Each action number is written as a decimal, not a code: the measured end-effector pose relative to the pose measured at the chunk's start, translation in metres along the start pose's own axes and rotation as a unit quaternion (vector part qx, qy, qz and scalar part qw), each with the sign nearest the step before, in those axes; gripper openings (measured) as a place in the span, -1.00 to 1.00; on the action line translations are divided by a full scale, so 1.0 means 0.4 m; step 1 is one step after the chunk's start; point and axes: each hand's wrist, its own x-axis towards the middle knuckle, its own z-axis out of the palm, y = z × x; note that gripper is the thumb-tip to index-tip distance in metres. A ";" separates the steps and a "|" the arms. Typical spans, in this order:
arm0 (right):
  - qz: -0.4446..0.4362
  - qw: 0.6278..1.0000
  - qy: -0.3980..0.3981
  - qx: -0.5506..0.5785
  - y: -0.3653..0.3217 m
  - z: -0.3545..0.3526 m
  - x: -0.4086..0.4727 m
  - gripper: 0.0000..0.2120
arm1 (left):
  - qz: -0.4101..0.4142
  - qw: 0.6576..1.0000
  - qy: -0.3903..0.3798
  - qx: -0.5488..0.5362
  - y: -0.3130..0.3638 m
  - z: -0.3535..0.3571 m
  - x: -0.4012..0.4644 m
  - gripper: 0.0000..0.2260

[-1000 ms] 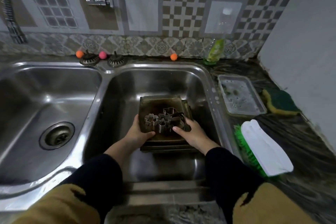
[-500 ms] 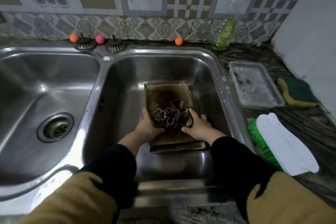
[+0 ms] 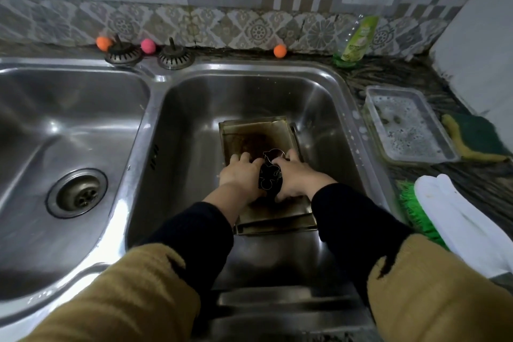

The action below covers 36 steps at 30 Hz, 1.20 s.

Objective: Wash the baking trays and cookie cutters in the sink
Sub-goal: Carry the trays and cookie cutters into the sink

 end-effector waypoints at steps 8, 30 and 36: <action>0.032 0.998 0.014 0.057 0.016 -0.007 0.001 -0.22 | 0.031 0.999 0.012 0.013 0.007 -0.001 -0.001 -0.30; -0.149 0.977 0.135 0.063 -0.209 -0.094 0.024 -0.32 | -0.178 0.931 0.219 -0.232 -0.128 -0.062 -0.093 -0.40; -0.180 0.979 0.084 0.043 -0.325 -0.067 0.118 -0.37 | -0.277 0.866 0.183 -0.374 -0.181 -0.023 -0.058 -0.26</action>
